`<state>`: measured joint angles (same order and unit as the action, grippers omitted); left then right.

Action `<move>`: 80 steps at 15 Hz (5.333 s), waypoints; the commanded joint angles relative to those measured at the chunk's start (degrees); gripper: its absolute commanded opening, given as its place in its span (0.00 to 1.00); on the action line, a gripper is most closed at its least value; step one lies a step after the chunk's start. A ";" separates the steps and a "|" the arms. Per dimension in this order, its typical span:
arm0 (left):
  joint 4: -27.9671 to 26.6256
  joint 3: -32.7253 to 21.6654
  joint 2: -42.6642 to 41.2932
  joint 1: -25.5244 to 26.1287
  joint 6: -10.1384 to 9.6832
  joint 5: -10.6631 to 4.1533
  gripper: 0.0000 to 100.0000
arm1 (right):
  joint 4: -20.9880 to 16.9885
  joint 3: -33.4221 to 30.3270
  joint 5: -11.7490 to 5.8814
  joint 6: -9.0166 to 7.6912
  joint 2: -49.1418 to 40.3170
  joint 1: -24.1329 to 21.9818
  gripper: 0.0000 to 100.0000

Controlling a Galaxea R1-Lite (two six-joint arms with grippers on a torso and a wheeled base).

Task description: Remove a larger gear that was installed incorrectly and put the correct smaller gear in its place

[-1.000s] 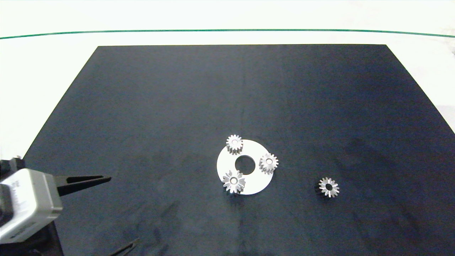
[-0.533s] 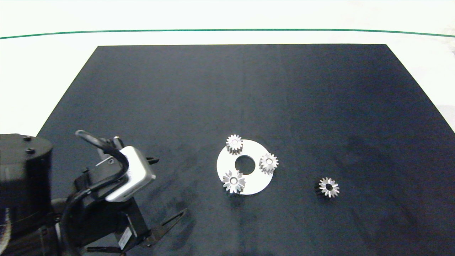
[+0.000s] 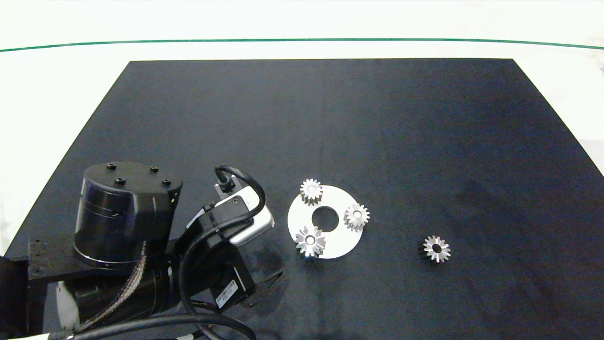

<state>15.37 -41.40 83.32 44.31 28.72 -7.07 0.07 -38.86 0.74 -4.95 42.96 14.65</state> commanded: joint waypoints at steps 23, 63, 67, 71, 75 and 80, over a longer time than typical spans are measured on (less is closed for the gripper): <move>3.52 -10.54 17.75 3.76 -3.50 0.04 1.00 | 0.01 0.02 0.49 -0.06 -0.07 0.38 1.00; -1.66 -10.81 17.22 6.75 -8.15 -0.05 0.34 | 0.01 0.10 0.66 -0.06 -0.60 0.99 1.00; -1.75 -11.60 16.70 7.28 -9.82 -0.05 0.34 | 0.01 0.19 0.66 0.03 -0.51 0.99 1.00; -1.75 -11.69 16.08 7.19 -9.82 -0.05 0.34 | 0.01 0.10 0.66 0.03 -0.42 0.99 1.00; -1.84 -12.30 14.59 7.10 -9.82 -0.05 0.34 | 0.01 0.02 0.66 -0.06 -0.42 0.99 1.00; -1.93 -14.50 11.95 6.40 -9.82 -0.14 0.34 | 0.01 0.02 0.57 -0.06 -0.77 0.99 1.00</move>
<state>13.34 -55.26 96.70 50.98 18.79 -7.16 0.07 -38.84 1.32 -4.95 42.34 15.63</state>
